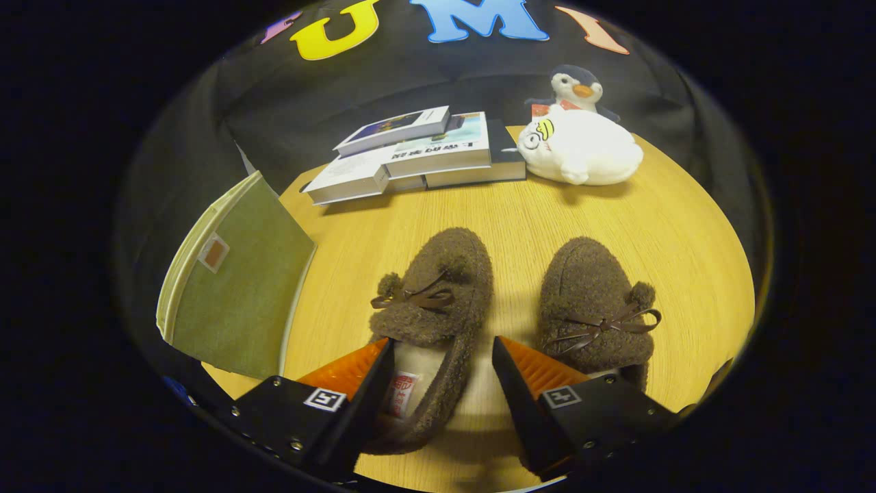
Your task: Open the storage box then place both shoes into the box .Put the left shoe in first, then the right shoe, with the right side of both shoes facing outward in a uniform manner.
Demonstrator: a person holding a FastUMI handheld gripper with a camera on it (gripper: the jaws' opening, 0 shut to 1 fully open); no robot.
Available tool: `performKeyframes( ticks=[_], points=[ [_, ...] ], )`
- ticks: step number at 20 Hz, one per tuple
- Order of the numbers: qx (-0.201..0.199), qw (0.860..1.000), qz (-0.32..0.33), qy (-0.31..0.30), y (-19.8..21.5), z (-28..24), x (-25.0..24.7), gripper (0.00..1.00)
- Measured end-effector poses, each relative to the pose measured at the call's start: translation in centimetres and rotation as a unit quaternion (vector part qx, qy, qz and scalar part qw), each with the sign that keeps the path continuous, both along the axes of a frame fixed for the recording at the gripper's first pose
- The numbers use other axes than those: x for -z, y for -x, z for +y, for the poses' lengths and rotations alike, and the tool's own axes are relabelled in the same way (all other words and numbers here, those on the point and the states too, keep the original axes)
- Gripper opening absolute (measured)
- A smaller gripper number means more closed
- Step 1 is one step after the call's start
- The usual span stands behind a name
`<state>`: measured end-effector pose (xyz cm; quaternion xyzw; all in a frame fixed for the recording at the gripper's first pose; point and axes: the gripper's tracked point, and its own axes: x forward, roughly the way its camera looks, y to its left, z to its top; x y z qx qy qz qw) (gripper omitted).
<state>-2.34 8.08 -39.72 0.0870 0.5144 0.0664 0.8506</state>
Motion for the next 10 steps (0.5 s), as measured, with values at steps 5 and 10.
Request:
performKeyframes(
  ticks=[5,10],
  points=[
    [0.020,0.999,0.025,-0.022,-0.22,0.39,1.10,0.58],
    [0.065,0.996,0.051,-0.044,0.19,-0.26,0.77,0.14]
  ],
)
